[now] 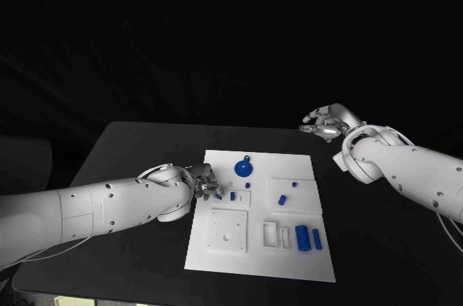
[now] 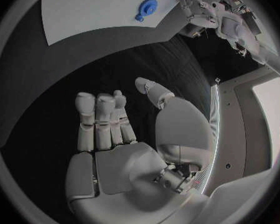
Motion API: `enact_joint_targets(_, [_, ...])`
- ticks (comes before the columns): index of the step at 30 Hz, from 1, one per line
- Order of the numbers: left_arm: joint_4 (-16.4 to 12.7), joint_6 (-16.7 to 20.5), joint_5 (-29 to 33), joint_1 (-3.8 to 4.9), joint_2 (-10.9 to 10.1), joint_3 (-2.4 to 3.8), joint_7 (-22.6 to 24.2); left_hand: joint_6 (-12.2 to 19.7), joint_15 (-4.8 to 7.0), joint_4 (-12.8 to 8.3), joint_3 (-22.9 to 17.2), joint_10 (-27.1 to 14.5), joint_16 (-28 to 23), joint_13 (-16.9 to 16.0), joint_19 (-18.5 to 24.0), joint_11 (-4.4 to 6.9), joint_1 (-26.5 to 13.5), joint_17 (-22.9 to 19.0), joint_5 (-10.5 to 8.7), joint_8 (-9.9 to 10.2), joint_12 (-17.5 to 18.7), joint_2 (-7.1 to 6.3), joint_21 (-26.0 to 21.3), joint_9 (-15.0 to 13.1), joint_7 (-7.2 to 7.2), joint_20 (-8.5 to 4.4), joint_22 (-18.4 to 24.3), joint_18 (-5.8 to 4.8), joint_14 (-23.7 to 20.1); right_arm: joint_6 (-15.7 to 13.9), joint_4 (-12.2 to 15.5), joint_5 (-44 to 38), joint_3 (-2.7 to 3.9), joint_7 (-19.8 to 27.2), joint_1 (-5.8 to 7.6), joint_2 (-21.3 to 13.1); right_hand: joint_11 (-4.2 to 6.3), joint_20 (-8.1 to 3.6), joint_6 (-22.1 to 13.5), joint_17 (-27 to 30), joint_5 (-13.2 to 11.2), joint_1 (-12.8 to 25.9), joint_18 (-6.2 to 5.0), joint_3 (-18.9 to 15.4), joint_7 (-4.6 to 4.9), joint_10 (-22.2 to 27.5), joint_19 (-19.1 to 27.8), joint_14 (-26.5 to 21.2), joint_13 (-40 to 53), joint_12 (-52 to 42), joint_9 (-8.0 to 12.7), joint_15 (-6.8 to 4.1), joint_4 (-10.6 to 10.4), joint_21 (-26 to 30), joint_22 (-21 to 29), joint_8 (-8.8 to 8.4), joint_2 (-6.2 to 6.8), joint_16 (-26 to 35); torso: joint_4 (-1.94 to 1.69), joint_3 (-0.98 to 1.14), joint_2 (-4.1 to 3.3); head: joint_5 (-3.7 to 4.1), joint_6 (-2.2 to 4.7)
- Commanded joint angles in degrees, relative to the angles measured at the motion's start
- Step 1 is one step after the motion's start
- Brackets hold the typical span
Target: Assemble the parts on the task board
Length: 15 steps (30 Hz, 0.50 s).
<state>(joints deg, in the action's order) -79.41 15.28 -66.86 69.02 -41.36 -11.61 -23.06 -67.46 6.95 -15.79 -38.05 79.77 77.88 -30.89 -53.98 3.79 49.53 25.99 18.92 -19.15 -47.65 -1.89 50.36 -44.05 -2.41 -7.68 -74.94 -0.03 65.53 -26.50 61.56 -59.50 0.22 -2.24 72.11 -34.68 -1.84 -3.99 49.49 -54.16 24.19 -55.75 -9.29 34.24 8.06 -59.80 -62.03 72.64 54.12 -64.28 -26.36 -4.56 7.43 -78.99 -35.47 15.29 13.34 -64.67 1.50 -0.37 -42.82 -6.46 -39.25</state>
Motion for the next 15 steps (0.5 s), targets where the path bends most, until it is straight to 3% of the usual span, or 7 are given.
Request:
enact_joint_targets(1, [0.1,-1.29,-0.4,-0.33,0.17,-0.37,-0.98,-3.12,3.05,-0.35,-0.22,1.85,0.31,-0.08,-0.31,2.35,0.6,0.08,0.22,-2.68,-0.31,0.44,0.25,-0.04,2.57,-6.86,-1.29,0.41,2.45,0.72,-0.04,-0.13,0.02,0.21,-0.01,0.13,0.05,-0.41,0.0,-0.1,0.23,0.17,-5.71,-0.39,0.27,0.37,0.08,0.59,-0.08,-0.2,-0.1,-0.01,-0.04,0.36,-0.09,0.04,-0.34,0.24,-0.01,0.0,0.02,-0.02,-0.05])
enact_joint_targets(10, [0.05,-1.54,-0.3,-0.32,0.36,-1.56,-0.9,-3.12,3.08,-0.35,-0.19,1.86,0.36,-0.13,-0.34,2.35,0.57,0.1,0.21,-2.7,-0.39,0.36,0.31,-0.02,2.57,-6.88,-1.29,0.4,2.46,0.93,-0.2,0.36,0.01,0.28,-0.01,0.33,0.06,-0.41,0.0,-0.11,0.24,0.19,-5.71,-0.39,0.27,0.36,0.07,0.6,-0.08,-0.21,-0.1,-0.01,-0.04,0.36,-0.1,0.04,-0.35,0.24,0.03,0.01,0.04,-0.01,-0.12])
enact_joint_targets(15, [0.04,-2.3,-0.06,-0.33,0.38,-1.69,-0.9,-3.11,3.1,-0.36,-0.19,1.84,0.39,-0.16,-0.34,2.35,0.57,0.11,0.2,-2.7,-0.43,0.32,0.34,0.0,2.57,-6.9,-1.29,0.41,2.45,1.11,-0.37,0.65,-0.01,0.33,-0.01,0.38,0.06,-0.41,0.0,-0.12,0.26,0.2,-5.71,-0.39,0.27,0.35,0.05,0.61,-0.1,-0.23,-0.1,-0.01,-0.05,0.36,-0.11,0.05,-0.38,0.24,0.02,-0.05,0.01,0.04,-0.16])
